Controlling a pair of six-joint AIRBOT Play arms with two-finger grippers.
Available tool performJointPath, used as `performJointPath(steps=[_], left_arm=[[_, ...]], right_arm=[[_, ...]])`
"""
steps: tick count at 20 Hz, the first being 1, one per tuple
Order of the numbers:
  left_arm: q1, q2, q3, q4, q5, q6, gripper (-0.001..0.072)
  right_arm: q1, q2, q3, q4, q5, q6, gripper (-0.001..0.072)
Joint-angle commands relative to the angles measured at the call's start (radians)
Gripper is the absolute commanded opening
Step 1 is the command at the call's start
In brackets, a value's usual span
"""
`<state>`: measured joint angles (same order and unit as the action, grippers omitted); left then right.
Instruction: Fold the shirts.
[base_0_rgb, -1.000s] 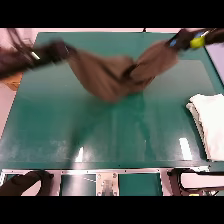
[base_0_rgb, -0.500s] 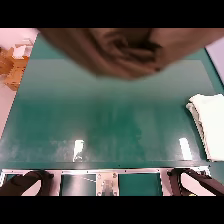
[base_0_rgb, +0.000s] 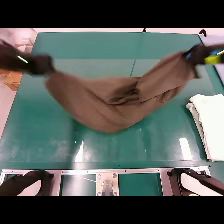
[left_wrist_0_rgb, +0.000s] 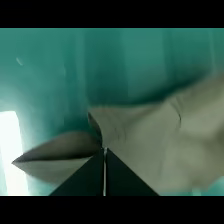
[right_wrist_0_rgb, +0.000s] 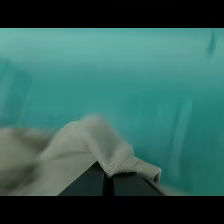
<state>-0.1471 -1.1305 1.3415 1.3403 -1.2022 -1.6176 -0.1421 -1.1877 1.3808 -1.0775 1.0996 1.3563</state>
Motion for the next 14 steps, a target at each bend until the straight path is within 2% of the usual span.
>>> performJointPath(steps=[1, 3, 6, 7, 8, 9, 10, 11, 14], left_arm=[[0.001, -0.201, -0.259, -0.093, 0.194, 0.069, 0.0024], [0.001, -0.310, -0.224, -0.095, 0.237, 0.084, 0.0024], [0.002, -0.359, -0.106, -0.046, 0.250, 0.081, 0.0025], [0.002, -0.359, -0.062, -0.029, 0.240, 0.081, 0.0025], [0.002, -0.359, -0.017, -0.011, 0.230, 0.082, 0.0026], [0.002, -0.359, 0.022, 0.003, 0.212, 0.086, 0.0143], [0.002, -0.359, 0.051, 0.025, 0.189, 0.089, 0.0463], [0.012, -0.359, 0.071, 0.039, 0.167, 0.090, 0.0534], [0.087, -0.359, 0.106, 0.021, 0.142, 0.090, 0.0534]], right_arm=[[0.025, -0.219, -0.140, 0.012, -0.126, -0.006, 0.0017], [0.020, -0.332, -0.127, 0.065, -0.120, -0.005, 0.0017], [0.005, -0.381, -0.100, 0.072, -0.120, -0.006, 0.0033], [-0.011, -0.379, -0.080, 0.071, -0.109, -0.005, 0.0254], [-0.034, -0.379, -0.043, 0.071, -0.070, -0.003, 0.0445], [-0.066, -0.377, 0.006, 0.071, -0.001, 0.000, 0.0445], [-0.101, -0.370, 0.051, 0.071, 0.070, 0.023, 0.0440], [-0.140, -0.354, 0.088, 0.071, 0.137, 0.041, 0.0422], [-0.232, -0.251, 0.041, 0.071, 0.225, 0.083, 0.0423]])
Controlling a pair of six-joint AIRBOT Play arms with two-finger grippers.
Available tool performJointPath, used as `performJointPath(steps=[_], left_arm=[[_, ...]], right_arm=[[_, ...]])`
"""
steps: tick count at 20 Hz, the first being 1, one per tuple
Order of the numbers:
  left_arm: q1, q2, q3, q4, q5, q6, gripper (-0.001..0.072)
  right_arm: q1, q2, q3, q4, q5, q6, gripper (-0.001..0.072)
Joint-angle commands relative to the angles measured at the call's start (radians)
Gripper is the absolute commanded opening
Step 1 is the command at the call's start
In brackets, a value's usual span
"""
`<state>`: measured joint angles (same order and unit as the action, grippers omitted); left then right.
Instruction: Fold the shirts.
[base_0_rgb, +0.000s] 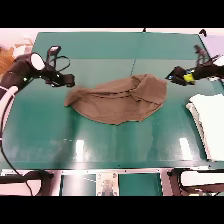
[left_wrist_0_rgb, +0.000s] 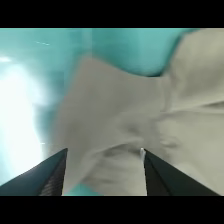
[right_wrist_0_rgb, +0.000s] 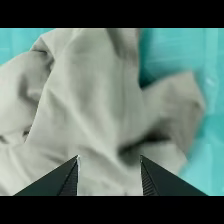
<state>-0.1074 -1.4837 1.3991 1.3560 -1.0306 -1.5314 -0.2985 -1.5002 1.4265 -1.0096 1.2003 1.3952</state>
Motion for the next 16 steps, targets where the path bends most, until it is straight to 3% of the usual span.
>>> performJointPath(steps=[1, 3, 4, 7, 10, 13, 14, 16], left_arm=[[0.085, -0.006, 0.055, -0.042, -0.018, 0.017, 0.0534], [0.148, -0.019, 0.055, -0.209, 0.032, 0.105, 0.0534], [0.169, -0.037, 0.056, -0.301, 0.051, 0.156, 0.0534], [0.165, -0.130, 0.070, -0.524, 0.047, 0.284, 0.0534], [0.165, -0.175, 0.070, -0.571, 0.071, 0.303, 0.0534], [0.166, -0.176, 0.070, -0.568, 0.063, 0.310, 0.0534], [0.166, -0.177, 0.070, -0.566, 0.058, 0.310, 0.0534], [0.166, -0.176, 0.070, -0.559, 0.040, 0.310, 0.0534]], right_arm=[[-0.084, 0.111, -0.081, 0.004, 0.125, 0.053, 0.0426], [-0.054, 0.213, -0.312, 0.008, 0.097, 0.067, 0.0441], [-0.017, 0.248, -0.428, 0.023, 0.046, 0.076, 0.0505], [0.137, 0.263, -0.718, 0.122, -0.121, 0.097, 0.0507], [0.299, 0.229, -0.804, 0.224, -0.315, 0.097, 0.0503], [0.387, 0.146, -0.764, 0.277, -0.409, 0.097, 0.0486], [0.397, 0.106, -0.737, 0.277, -0.412, 0.096, 0.0464], [0.396, 0.043, -0.686, 0.272, -0.396, 0.080, 0.0165]])
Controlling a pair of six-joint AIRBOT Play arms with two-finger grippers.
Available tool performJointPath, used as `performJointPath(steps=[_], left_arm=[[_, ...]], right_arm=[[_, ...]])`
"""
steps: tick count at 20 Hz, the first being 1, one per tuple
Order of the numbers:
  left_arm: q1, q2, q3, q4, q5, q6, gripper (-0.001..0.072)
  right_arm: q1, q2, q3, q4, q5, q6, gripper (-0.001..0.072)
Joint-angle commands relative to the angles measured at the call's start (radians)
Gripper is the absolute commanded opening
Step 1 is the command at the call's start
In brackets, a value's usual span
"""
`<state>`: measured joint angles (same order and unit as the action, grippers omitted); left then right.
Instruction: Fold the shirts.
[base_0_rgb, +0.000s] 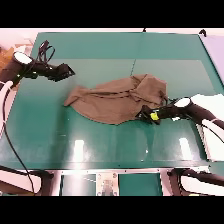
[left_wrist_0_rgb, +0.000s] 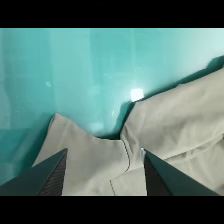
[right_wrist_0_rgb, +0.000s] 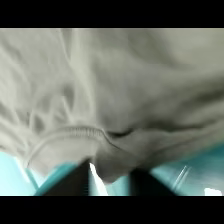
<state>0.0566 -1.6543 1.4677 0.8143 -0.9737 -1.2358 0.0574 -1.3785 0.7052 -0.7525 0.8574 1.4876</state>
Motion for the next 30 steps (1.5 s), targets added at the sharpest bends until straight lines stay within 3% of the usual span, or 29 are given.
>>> performJointPath(steps=[1, 3, 5, 8, 12, 20, 25, 26, 28, 30], left_arm=[[0.002, -0.006, 0.001, 0.005, -0.024, 0.014, 0.0534], [0.002, -0.006, 0.001, 0.032, -0.036, 0.014, 0.0535], [0.002, -0.006, 0.001, 0.041, -0.036, 0.015, 0.0534], [-0.024, -0.006, 0.001, 0.048, -0.030, 0.037, 0.0535], [-0.154, -0.050, 0.000, 0.048, -0.002, 0.061, 0.0535], [-0.544, -0.214, 0.001, -0.091, 0.031, 0.103, 0.0534], [-0.615, -0.242, 0.001, -0.091, 0.038, 0.084, 0.0532], [-0.618, -0.256, 0.001, -0.097, 0.032, 0.063, 0.0463], [-0.618, -0.272, 0.002, -0.100, 0.011, 0.067, 0.0024], [-0.608, -0.271, 0.023, -0.092, -0.012, 0.065, 0.0023]], right_arm=[[0.034, -0.088, 0.057, 0.002, -0.021, -0.034, 0.0020], [0.010, -0.066, 0.090, -0.088, 0.116, -0.021, 0.0017], [-0.045, 0.001, 0.091, -0.282, 0.233, 0.072, 0.0016], [-0.225, 0.110, 0.109, -0.536, 0.252, 0.185, 0.0015], [-0.452, 0.099, 0.235, -0.527, 0.268, 0.084, 0.0016], [-0.467, 0.087, 0.345, -0.507, 0.270, 0.071, 0.0016], [-0.453, 0.087, 0.345, -0.472, 0.270, 0.064, 0.0016], [-0.446, 0.087, 0.345, -0.451, 0.270, 0.046, 0.0016], [-0.438, 0.087, 0.346, -0.440, 0.270, 0.044, 0.0016], [-0.438, 0.087, 0.350, -0.436, 0.270, 0.035, 0.0016]])
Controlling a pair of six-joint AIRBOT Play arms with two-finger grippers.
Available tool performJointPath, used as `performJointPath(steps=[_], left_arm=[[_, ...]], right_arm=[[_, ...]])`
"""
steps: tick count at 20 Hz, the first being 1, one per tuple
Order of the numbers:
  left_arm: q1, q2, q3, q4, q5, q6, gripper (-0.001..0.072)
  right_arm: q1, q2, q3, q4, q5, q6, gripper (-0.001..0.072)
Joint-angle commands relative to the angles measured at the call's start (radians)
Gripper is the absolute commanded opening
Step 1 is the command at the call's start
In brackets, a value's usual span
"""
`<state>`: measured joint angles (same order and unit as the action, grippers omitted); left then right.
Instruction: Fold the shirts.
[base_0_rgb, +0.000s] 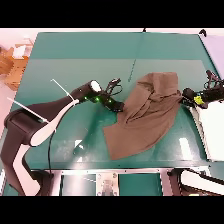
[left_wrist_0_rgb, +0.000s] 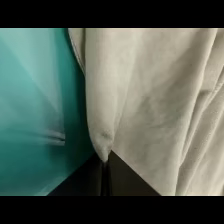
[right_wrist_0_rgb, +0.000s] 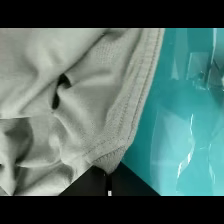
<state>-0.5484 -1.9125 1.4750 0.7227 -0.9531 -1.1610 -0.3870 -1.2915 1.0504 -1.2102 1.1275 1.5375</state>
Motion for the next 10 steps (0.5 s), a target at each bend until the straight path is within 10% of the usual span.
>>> performJointPath(steps=[1, 10], left_arm=[[0.009, -0.012, 0.047, 0.010, -0.058, -0.018, 0.0023], [0.277, 0.468, 0.610, 0.351, -0.206, -0.203, 0.0022]], right_arm=[[0.006, 0.000, 0.011, 0.034, 0.003, -0.018, 0.0016], [0.005, 0.056, 0.576, 0.543, 0.201, -0.125, 0.0016]])
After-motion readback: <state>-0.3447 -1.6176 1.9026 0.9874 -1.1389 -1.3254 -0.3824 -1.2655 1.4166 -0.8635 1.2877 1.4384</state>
